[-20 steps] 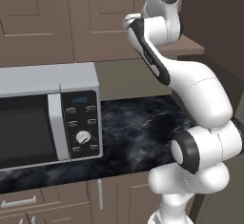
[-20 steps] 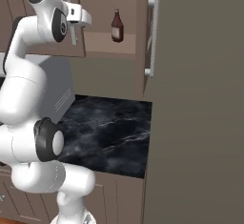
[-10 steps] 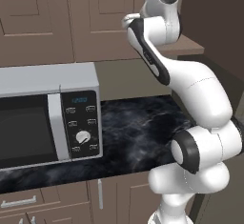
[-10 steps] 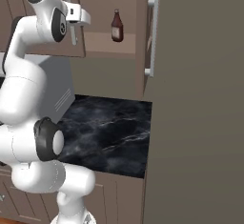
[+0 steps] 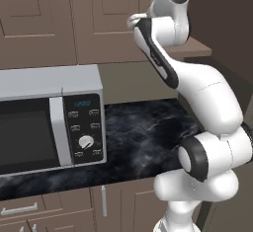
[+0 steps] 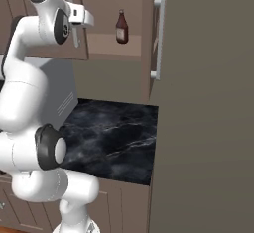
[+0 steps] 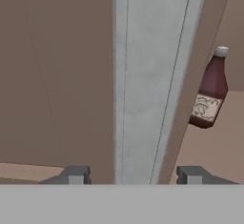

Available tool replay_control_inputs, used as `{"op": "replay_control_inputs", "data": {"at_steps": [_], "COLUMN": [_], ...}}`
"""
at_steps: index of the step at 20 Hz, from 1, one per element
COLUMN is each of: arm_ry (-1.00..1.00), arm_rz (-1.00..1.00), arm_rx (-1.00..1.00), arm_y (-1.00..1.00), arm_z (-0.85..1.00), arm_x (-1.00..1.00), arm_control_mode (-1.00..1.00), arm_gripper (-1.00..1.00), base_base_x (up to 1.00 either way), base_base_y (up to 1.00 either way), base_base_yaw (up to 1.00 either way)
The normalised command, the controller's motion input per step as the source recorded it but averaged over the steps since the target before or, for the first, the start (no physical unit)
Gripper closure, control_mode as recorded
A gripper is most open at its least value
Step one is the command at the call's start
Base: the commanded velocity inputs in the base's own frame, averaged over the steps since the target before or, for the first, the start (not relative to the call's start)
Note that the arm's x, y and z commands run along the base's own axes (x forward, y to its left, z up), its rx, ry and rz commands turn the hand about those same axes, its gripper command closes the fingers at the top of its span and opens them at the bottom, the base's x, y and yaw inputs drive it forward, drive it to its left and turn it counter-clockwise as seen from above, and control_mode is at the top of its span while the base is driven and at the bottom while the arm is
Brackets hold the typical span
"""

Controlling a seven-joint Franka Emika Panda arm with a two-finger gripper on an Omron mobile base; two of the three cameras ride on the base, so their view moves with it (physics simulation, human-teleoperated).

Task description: Move the shaker and ketchup from the cabinet to the dining counter.

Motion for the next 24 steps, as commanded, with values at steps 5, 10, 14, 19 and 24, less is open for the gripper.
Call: {"op": "replay_control_inputs", "data": {"at_steps": [5,10,14,19,24], "arm_ry": [0.0,-0.02,-0.05,-0.07,-0.11], "arm_rz": [-0.17,-0.26,-0.24,-0.21,-0.16], "arm_rx": [0.0,0.0,0.0,0.0,0.0], "arm_y": [0.35,0.52,0.67,0.58,0.5], "arm_z": [0.0,0.0,0.0,0.0,0.0], "arm_x": [-0.61,-0.78,-0.73,-0.73,-0.55], "arm_control_mode": [-1.0,-1.0,-1.0,-1.0,-1.0], "arm_gripper": [1.0,1.0,1.0,1.0,1.0], "base_base_x": [0.0,0.0,0.0,0.0,0.0], "base_base_y": [0.0,0.0,0.0,0.0,0.0], "base_base_yaw": [0.0,0.0,0.0,0.0,0.0]}}
